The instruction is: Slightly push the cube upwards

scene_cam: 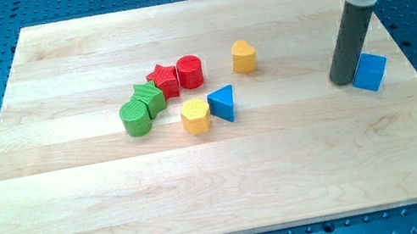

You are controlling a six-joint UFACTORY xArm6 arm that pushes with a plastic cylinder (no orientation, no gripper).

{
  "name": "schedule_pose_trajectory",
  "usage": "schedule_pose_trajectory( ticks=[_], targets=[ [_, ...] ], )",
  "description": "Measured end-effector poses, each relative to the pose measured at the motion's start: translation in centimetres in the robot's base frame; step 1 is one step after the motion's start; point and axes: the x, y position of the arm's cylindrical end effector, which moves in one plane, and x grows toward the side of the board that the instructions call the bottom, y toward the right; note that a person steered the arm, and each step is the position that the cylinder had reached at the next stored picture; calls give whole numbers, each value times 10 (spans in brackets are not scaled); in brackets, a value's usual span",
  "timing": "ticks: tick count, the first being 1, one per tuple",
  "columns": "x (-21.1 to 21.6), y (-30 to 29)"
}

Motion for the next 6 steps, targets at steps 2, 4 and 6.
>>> schedule_pose_trajectory(
  ticks=[2, 4, 6],
  targets=[
    [43, 4],
    [8, 58],
    [45, 39]
  ],
)
